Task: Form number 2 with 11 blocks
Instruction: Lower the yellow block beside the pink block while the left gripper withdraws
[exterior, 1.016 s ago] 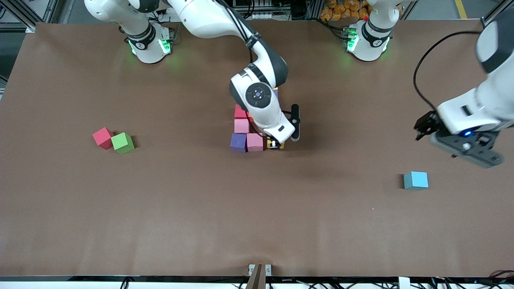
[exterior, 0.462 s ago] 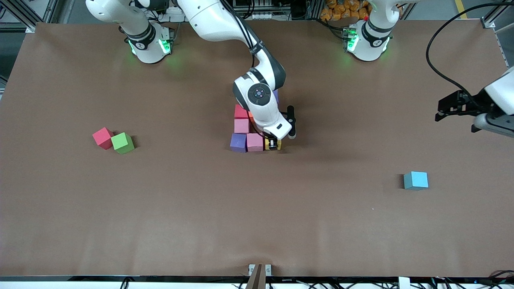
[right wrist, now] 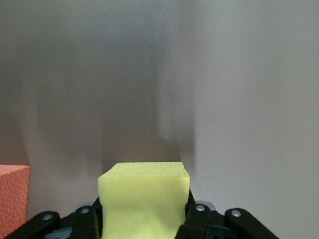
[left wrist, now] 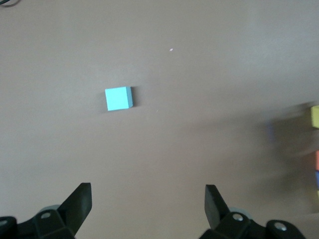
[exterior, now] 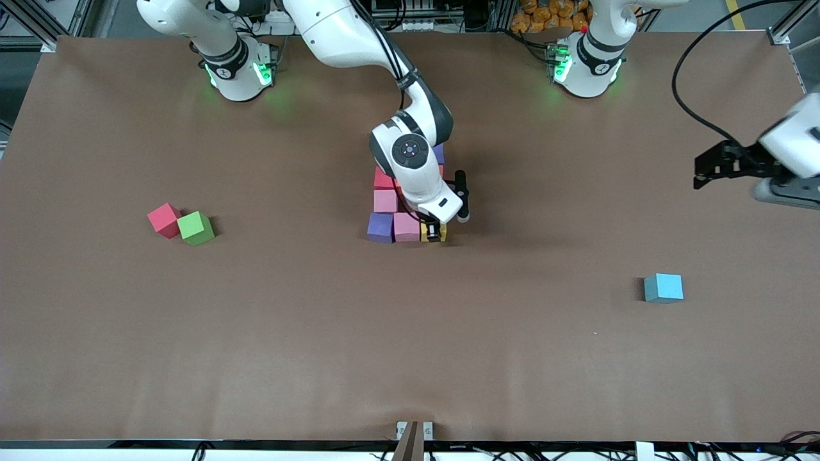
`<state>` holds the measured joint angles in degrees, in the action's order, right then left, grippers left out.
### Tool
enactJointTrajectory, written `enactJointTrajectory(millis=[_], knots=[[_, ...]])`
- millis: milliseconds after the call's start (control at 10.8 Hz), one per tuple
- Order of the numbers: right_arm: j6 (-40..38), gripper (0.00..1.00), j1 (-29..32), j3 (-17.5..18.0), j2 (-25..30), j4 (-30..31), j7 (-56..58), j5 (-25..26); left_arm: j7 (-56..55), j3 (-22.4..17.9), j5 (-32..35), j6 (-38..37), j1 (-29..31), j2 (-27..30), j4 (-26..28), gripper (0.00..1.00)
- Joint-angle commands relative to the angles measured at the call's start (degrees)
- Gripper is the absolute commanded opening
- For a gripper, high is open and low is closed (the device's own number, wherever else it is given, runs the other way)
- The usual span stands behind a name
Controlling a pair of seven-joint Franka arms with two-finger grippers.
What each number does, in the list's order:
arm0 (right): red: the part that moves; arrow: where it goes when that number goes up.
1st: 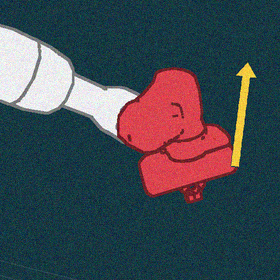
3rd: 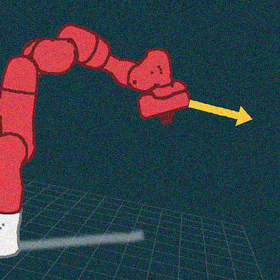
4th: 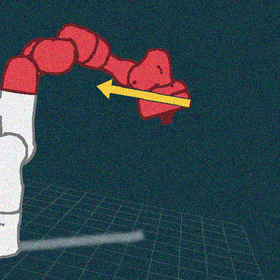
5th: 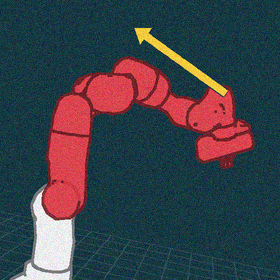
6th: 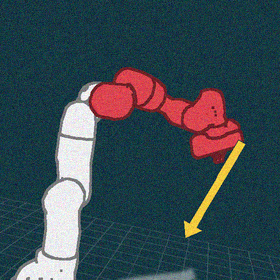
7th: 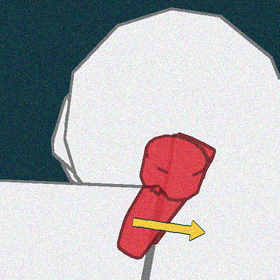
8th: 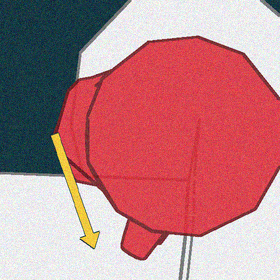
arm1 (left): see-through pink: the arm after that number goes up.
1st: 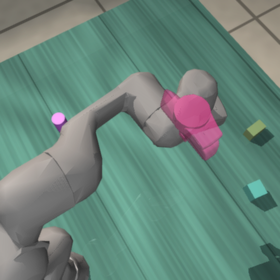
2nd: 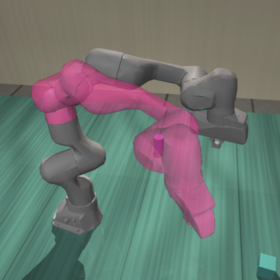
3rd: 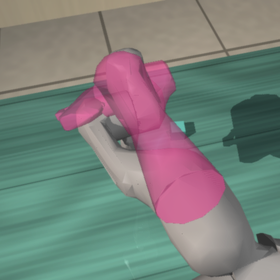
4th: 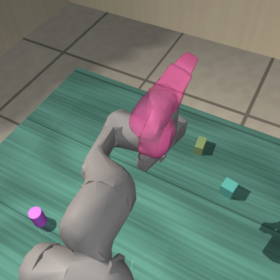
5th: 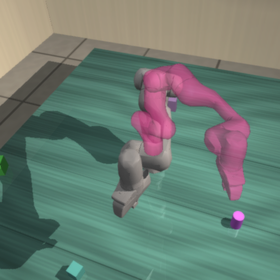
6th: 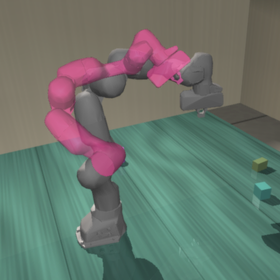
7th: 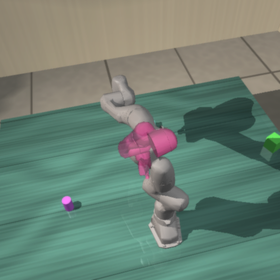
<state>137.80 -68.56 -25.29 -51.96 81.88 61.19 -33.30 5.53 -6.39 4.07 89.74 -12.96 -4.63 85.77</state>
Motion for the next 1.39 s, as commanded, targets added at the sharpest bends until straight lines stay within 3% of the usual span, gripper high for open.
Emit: enactJointTrajectory(millis=[0,924,1109,1201,1293], knots=[[2.2,0.09,-0.5,-0.2,-0.3,1.6,0.9,0.3,-2.1,-1.2,1.1,-0.4,-2.2,1.7,1.3,1.0],[5.0,0.12,0.0,0.7,-0.4,3.9,1.9,0.3,-2.0,-2.1,0.1,0.1,-2.1,3.4,3.7,1.0],[5.0,0.34,0.0,0.9,-0.4,4.0,1.0,-0.8,-1.7,-2.1,0.1,0.3,-2.0,3.7,4.3,1.0],[5.0,0.64,-0.1,0.8,-0.4,4.0,0.9,-1.4,-1.5,-2.3,-0.3,2.1,-1.9,5.3,6.4,1.0],[5.0,1.0,0.0,0.9,-0.3,3.9,0.9,-1.4,-0.5,-3.4,-1.8,5.1,-2.0,7.6,10.0,1.0]])
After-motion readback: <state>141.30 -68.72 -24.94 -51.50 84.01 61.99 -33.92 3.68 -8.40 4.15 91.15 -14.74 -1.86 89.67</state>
